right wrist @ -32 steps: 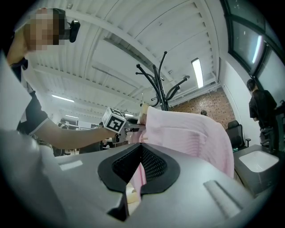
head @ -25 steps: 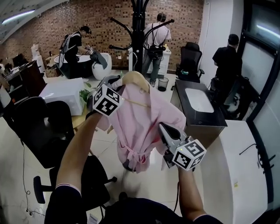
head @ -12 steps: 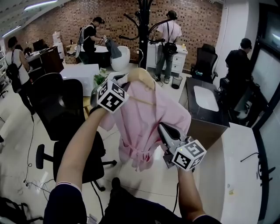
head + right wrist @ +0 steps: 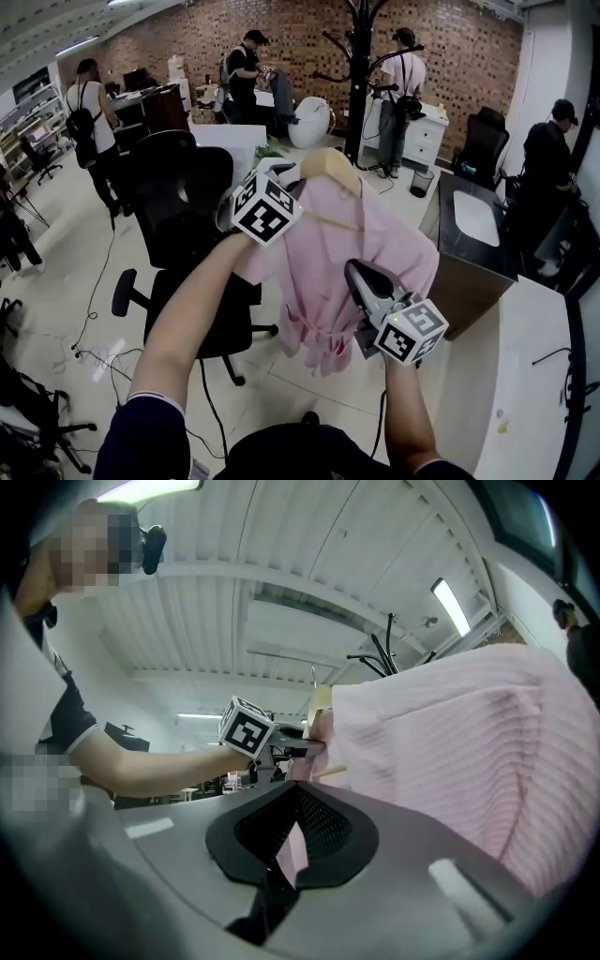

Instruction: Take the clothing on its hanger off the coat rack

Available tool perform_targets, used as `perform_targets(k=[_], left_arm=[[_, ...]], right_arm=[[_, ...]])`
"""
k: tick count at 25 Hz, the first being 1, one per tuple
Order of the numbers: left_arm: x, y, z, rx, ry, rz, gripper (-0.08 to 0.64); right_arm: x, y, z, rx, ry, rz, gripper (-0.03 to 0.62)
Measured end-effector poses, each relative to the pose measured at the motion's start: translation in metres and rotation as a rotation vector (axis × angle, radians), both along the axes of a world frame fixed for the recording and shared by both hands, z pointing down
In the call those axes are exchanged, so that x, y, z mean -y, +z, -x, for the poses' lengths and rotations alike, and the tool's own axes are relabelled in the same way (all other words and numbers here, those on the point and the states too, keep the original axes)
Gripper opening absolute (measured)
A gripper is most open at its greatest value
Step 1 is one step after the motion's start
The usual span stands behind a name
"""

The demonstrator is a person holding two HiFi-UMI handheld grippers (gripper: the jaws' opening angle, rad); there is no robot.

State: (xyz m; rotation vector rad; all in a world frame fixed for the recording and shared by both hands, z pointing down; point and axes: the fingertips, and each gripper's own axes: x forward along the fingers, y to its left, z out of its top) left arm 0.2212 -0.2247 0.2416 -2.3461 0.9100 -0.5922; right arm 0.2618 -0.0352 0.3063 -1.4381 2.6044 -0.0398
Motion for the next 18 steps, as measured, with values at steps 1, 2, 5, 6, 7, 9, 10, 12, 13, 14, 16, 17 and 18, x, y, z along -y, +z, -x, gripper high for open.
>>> perform_targets(k=[1,2,5,6,7,9,10,12,13,14,16,17,18], left_arm=[[-0.008,0.000,0.008,-0.002,-0.003,-0.005,0.123],[-0.017,0.000,0.016,-0.005,-0.006,-0.011,0.123],[-0.047,-0.002,0.037,-0.008,-0.017,-0.030,0.123],[-0.057,-0.003,0.045,-0.005,-0.021,-0.035,0.123],[-0.066,-0.004,0.055,-0.004,-0.026,-0.037,0.123],[-0.082,-0.005,0.080,-0.004,-0.046,-0.039,0.123],[-0.088,-0.005,0.093,-0.004,-0.059,-0.039,0.123],[-0.098,-0.007,0.119,-0.001,-0.088,-0.038,0.123],[-0.101,-0.008,0.131,0.000,-0.103,-0.037,0.123],[-0.104,-0.009,0.142,0.000,-0.118,-0.037,0.123],[-0.107,-0.010,0.163,0.002,-0.146,-0.037,0.123],[-0.107,-0.010,0.173,0.004,-0.161,-0.036,0.123],[-0.106,-0.009,0.182,0.007,-0.175,-0.034,0.123]], right_arm=[[-0.007,0.001,0.009,-0.004,-0.007,-0.001,0.002],[-0.015,0.001,0.018,-0.009,-0.013,-0.002,0.002],[-0.040,0.002,0.038,-0.009,-0.024,-0.003,0.002],[-0.049,0.002,0.045,-0.007,-0.028,-0.003,0.002],[-0.058,0.002,0.054,-0.008,-0.033,-0.003,0.002],[-0.073,0.003,0.074,-0.012,-0.050,-0.003,0.002],[-0.079,0.003,0.084,-0.014,-0.060,-0.003,0.002],[-0.088,0.003,0.103,-0.015,-0.084,-0.002,0.002],[-0.092,0.003,0.112,-0.015,-0.096,-0.003,0.002],[-0.095,0.003,0.120,-0.017,-0.109,-0.004,0.002],[-0.098,0.003,0.136,-0.019,-0.134,-0.008,0.002],[-0.098,0.004,0.142,-0.018,-0.147,-0.009,0.002],[-0.097,0.005,0.148,-0.017,-0.159,-0.010,0.002]])
